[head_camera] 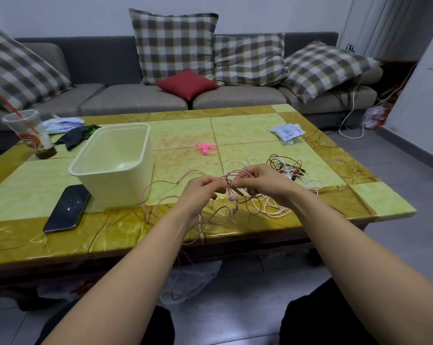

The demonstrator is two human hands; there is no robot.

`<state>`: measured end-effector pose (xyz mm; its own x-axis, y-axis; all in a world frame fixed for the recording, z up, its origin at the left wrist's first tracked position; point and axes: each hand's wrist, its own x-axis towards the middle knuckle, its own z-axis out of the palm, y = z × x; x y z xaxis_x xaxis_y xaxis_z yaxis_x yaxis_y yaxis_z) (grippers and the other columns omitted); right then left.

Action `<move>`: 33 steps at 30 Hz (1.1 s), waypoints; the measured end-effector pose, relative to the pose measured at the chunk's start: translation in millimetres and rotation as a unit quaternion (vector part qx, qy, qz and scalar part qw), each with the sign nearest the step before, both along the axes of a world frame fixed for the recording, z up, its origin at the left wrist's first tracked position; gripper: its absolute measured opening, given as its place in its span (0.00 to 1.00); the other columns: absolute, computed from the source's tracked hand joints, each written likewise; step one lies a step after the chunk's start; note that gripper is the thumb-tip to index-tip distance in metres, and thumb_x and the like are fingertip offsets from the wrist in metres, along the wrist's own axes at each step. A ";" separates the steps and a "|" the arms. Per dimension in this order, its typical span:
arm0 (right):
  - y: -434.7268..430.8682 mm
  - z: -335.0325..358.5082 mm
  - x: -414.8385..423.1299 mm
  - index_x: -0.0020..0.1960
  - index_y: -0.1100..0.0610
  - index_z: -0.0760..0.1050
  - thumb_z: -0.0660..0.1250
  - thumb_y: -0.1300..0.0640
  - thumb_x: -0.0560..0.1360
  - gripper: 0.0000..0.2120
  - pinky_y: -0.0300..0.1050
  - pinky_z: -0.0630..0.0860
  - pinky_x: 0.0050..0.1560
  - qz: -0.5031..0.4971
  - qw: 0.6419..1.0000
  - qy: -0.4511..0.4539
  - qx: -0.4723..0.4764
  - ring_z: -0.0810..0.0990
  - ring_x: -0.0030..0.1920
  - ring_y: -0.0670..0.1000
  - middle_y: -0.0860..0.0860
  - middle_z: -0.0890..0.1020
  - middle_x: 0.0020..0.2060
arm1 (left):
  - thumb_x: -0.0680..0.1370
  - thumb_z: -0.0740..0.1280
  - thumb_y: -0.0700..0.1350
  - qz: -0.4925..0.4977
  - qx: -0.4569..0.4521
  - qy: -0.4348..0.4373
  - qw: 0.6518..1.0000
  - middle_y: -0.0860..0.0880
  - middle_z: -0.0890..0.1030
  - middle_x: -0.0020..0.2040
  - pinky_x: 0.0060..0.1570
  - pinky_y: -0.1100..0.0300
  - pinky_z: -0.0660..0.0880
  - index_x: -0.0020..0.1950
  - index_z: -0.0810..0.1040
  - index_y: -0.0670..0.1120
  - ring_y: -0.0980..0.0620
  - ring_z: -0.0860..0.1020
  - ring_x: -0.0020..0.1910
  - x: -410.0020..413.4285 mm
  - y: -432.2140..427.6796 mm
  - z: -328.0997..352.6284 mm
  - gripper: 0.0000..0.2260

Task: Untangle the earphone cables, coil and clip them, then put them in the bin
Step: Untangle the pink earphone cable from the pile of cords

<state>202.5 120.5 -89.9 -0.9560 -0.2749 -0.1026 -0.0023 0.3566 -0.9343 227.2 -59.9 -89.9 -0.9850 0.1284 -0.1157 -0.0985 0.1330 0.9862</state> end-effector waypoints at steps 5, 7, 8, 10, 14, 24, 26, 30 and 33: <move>-4.1 4.1 0.8 0.41 0.59 0.74 0.63 0.59 0.78 0.07 0.43 0.66 0.38 -0.045 0.999 0.020 0.007 0.68 0.33 0.49 0.51 0.71 0.30 | 0.78 0.68 0.44 0.028 -0.001 -0.007 1.000 0.52 0.80 0.40 0.39 0.63 0.64 0.46 0.81 0.45 0.56 0.71 0.41 -2.0 -3.1 0.0 0.04; -6.2 8.1 1.8 0.41 0.59 0.71 0.58 0.60 0.78 0.08 0.45 0.67 0.40 -0.071 0.997 0.015 -0.026 0.68 0.34 0.51 0.52 0.72 0.32 | 0.78 0.66 0.43 0.050 0.019 -0.007 0.999 0.53 0.79 0.38 0.39 0.62 0.63 0.42 0.80 0.46 0.56 0.70 0.40 -3.1 -2.6 1.3 0.06; -7.2 9.3 2.2 0.41 0.59 0.69 0.57 0.60 0.78 0.08 0.46 0.67 0.41 -0.081 0.996 0.006 -0.039 0.68 0.35 0.52 0.52 0.72 0.33 | 0.78 0.65 0.43 0.058 0.029 -0.013 0.998 0.52 0.80 0.39 0.39 0.61 0.63 0.41 0.79 0.47 0.55 0.70 0.41 -3.5 -2.2 1.8 0.07; -8.7 8.9 1.7 0.40 0.59 0.68 0.55 0.60 0.77 0.08 0.47 0.68 0.42 -0.097 0.994 -0.010 -0.050 0.68 0.37 0.53 0.53 0.73 0.34 | 0.76 0.65 0.43 0.058 0.043 -0.025 0.997 0.51 0.81 0.40 0.41 0.58 0.62 0.39 0.79 0.47 0.53 0.70 0.43 -4.4 -1.4 1.5 0.07; -6.4 5.4 2.0 0.38 0.58 0.73 0.59 0.56 0.78 0.11 0.46 0.69 0.42 -0.067 0.998 -0.018 0.009 0.69 0.40 0.52 0.51 0.75 0.36 | 0.76 0.67 0.39 0.048 0.056 -0.016 0.997 0.53 0.79 0.36 0.39 0.62 0.64 0.41 0.78 0.45 0.58 0.73 0.39 -3.7 0.3 0.4 0.05; -7.5 4.4 2.1 0.52 0.63 0.82 0.69 0.56 0.78 0.10 0.33 0.70 0.41 -0.022 0.996 0.089 0.020 0.75 0.36 0.41 0.47 0.81 0.36 | 0.74 0.70 0.33 0.028 0.032 0.028 0.999 0.49 0.79 0.38 0.31 0.77 0.69 0.46 0.77 0.41 0.67 0.77 0.30 -4.4 3.9 -1.1 0.05; -6.9 4.9 2.0 0.49 0.64 0.82 0.70 0.55 0.77 0.11 0.31 0.68 0.33 -0.029 0.996 0.080 0.020 0.72 0.29 0.41 0.42 0.76 0.27 | 0.74 0.69 0.32 0.029 0.038 0.021 0.999 0.50 0.79 0.38 0.29 0.75 0.70 0.43 0.77 0.41 0.61 0.77 0.34 -3.6 3.6 -0.9 0.06; -9.6 2.8 -0.7 0.47 0.63 0.82 0.70 0.53 0.77 0.12 0.32 0.61 0.25 -0.041 0.997 0.062 0.027 0.63 0.22 0.41 0.41 0.67 0.20 | 0.72 0.71 0.32 0.031 -0.018 0.031 0.999 0.53 0.79 0.38 0.43 0.65 0.72 0.44 0.80 0.41 0.54 0.77 0.42 -8.2 0.7 -7.9 0.05; -9.6 2.3 -1.4 0.46 0.64 0.81 0.68 0.56 0.78 0.10 0.34 0.65 0.28 -0.082 0.994 0.067 0.015 0.69 0.24 0.42 0.44 0.74 0.22 | 0.70 0.73 0.44 0.046 -0.053 0.021 0.997 0.54 0.81 0.42 0.55 0.56 0.73 0.42 0.84 0.46 0.51 0.78 0.52 -9.5 -0.6 -11.9 0.03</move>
<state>201.1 110.9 -87.6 -0.9933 -0.1134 0.0239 -0.0667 0.3904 -0.9182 217.7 -60.4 -101.8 -0.9963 0.0266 -0.0820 -0.0738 0.2290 0.9706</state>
